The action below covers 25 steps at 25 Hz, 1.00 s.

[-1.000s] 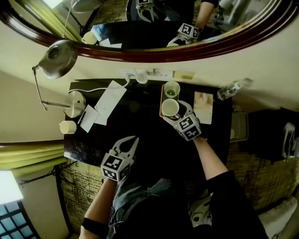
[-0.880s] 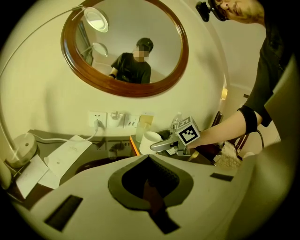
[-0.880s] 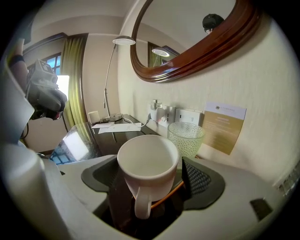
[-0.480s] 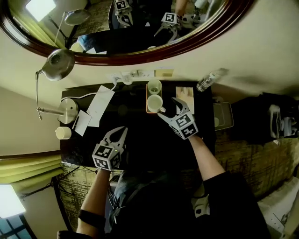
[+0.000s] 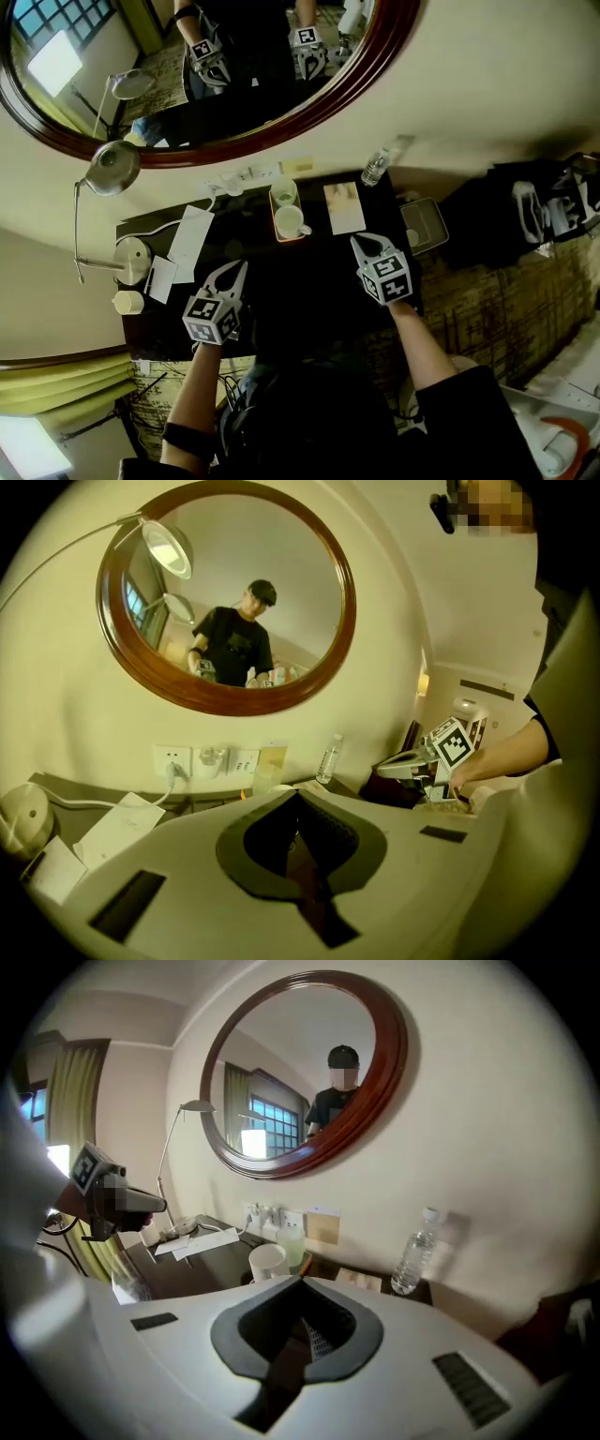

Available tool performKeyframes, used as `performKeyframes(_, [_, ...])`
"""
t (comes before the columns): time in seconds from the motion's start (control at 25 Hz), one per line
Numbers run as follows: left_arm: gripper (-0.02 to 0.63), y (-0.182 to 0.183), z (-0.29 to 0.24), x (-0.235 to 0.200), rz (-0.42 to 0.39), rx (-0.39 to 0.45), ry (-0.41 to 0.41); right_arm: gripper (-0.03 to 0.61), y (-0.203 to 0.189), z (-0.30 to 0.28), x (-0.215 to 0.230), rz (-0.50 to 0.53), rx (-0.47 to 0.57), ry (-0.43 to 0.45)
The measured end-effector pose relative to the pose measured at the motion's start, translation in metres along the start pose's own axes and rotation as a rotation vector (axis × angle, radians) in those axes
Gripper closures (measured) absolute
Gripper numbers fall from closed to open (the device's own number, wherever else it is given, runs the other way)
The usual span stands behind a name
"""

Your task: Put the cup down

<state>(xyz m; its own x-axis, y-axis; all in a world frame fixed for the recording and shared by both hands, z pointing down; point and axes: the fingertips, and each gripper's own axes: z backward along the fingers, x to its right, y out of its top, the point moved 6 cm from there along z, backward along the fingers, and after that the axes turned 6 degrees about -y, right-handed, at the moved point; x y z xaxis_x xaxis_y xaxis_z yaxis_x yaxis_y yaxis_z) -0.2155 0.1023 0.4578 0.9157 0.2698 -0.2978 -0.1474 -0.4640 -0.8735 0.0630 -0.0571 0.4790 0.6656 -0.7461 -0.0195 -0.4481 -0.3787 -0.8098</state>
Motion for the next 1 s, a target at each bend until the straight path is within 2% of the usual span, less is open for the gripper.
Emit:
performKeyframes(0.16, [0.610,-0.002,0.003,-0.001,-0.020,-0.003,-0.012,0.575,-0.028,0.024,0.008,-0.067,-0.039,-0.055])
performKeyframes(0.36, [0.610,-0.015,0.011,-0.010,0.002,-0.021,0.009,0.575,-0.049,0.040,0.011,-0.175,-0.034,-0.085])
performKeyframes(0.48, [0.609,-0.017,0.012,-0.010,0.017,-0.018,0.004,0.575,-0.065,0.042,0.015,-0.182,-0.037,-0.103])
performKeyframes(1.0, [0.609,-0.030,0.002,-0.012,0.026,-0.030,0.006,0.574,-0.074,0.039,0.019,-0.214,-0.032,-0.082])
